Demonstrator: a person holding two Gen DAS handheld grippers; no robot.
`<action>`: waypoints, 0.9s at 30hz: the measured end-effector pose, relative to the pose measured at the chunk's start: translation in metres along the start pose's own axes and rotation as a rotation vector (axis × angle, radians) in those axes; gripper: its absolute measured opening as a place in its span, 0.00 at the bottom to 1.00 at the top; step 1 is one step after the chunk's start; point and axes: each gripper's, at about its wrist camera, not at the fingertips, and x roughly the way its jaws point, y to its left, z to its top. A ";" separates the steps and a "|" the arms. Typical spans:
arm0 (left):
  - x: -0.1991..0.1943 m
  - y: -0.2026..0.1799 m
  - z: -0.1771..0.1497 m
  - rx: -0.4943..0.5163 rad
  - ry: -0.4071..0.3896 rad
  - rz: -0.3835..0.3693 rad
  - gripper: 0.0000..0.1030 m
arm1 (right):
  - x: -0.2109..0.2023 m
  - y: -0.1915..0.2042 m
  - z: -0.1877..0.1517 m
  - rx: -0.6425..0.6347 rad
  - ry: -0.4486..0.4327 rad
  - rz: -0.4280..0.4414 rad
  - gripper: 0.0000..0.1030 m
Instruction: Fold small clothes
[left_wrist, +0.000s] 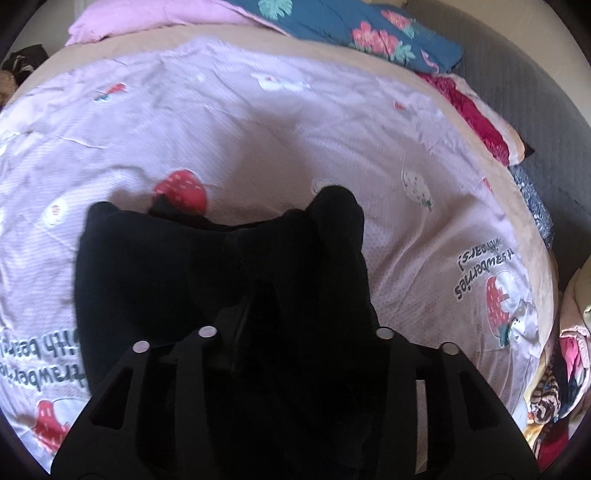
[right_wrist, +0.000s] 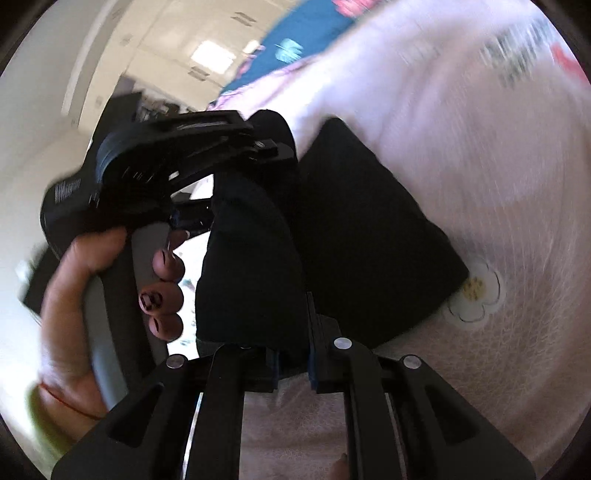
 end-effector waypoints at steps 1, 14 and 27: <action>0.006 -0.003 0.002 0.008 0.015 0.002 0.40 | 0.001 -0.009 0.002 0.046 0.019 0.025 0.15; -0.047 0.032 -0.011 -0.030 -0.162 -0.066 0.79 | -0.015 -0.008 0.027 -0.029 0.054 0.029 0.61; -0.039 0.067 -0.091 0.087 -0.223 0.212 0.79 | 0.017 0.034 0.103 -0.324 -0.002 -0.258 0.59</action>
